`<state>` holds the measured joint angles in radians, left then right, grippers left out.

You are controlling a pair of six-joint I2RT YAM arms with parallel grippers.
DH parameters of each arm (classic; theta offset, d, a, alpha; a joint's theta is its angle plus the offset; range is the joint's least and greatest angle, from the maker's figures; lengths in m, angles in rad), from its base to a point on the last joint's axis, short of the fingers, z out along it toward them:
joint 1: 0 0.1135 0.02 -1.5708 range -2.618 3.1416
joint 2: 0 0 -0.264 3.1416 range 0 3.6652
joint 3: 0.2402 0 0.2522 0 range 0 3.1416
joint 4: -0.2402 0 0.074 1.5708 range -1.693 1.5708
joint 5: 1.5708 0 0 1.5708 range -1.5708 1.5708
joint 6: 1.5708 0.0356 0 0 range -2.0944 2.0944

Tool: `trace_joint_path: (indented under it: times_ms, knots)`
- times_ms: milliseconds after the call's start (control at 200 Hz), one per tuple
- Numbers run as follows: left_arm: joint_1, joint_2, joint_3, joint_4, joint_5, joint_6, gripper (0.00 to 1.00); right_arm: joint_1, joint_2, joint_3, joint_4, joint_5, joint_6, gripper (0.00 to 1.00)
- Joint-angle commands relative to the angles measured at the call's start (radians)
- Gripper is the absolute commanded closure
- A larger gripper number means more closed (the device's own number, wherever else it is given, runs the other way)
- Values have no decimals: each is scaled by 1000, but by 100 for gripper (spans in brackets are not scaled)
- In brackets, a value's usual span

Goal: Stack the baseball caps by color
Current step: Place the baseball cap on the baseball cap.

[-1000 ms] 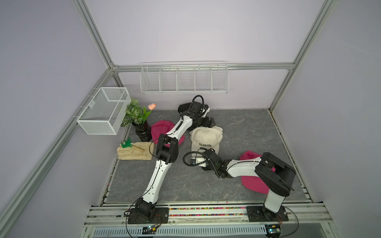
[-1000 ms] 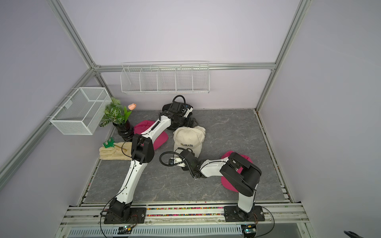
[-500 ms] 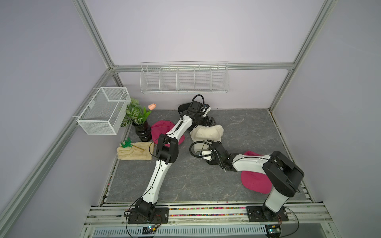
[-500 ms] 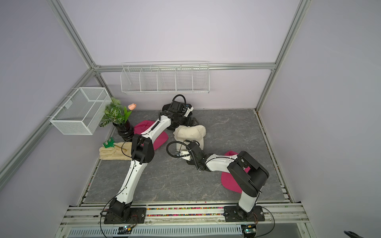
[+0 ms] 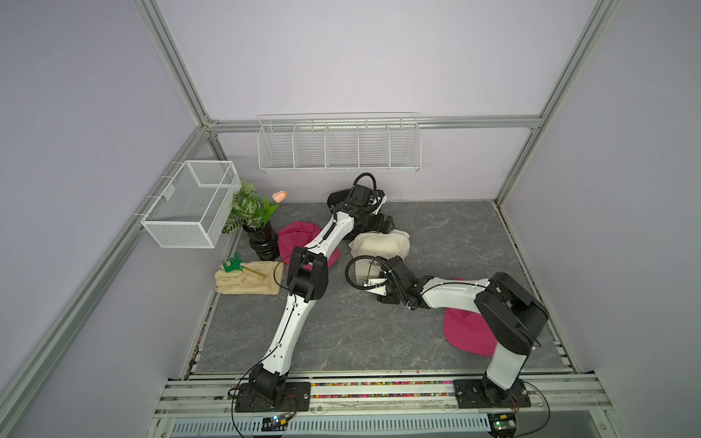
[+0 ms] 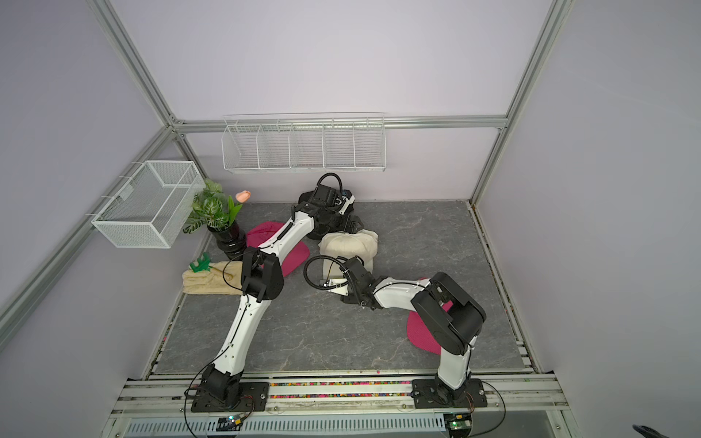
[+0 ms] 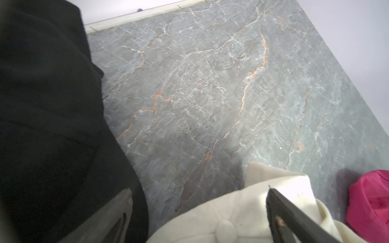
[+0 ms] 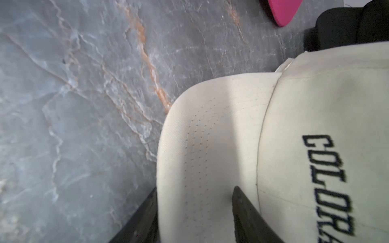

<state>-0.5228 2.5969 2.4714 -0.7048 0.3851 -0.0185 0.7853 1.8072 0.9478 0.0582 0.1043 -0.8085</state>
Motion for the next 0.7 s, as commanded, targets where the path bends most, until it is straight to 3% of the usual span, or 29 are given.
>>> trace_joint_path:
  times_ms: [0, 390, 695]
  knots:
    - [2, -81, 37, -10, -105, 21, 1, -10, 14, 24, -103, -41, -5, 44]
    - [6, -284, -32, 22, -322, -75, 1, -18, 11, 63, -140, -50, 38, 41]
    - [54, -626, -500, 234, -437, -141, 1, -18, -77, 95, -163, -64, 177, 12]
